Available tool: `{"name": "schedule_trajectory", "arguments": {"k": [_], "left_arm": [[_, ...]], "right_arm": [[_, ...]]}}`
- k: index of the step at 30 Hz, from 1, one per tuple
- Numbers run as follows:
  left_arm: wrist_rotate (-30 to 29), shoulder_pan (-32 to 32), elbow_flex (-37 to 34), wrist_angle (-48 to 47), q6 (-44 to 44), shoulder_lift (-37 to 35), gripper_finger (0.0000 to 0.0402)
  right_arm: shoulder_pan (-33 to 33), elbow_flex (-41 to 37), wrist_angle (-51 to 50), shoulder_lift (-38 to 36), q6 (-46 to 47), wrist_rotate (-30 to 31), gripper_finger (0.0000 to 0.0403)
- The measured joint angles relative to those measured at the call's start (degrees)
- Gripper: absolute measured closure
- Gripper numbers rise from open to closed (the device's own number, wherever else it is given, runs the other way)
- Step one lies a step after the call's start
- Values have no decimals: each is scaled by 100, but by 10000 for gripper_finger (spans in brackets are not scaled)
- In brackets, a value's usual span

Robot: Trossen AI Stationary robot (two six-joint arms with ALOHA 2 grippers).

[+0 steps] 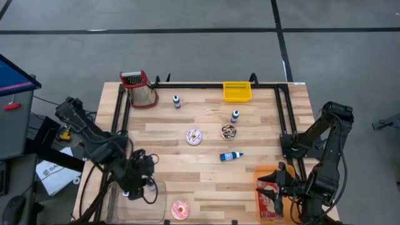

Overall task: Pick & Place Food Item
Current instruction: Put the violet food coloring bottle into the transparent bin

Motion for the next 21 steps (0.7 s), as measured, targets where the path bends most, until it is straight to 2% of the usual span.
{"name": "schedule_trajectory", "arguments": {"k": [10,21], "left_arm": [[-550,-690,0,-374,-1001,221,294],[-700,-1379,0,-581,-2198,866,294]], "right_arm": [[-17,0,6,0,-4,0,205],[26,0,55,0,-18,22,205]]}}
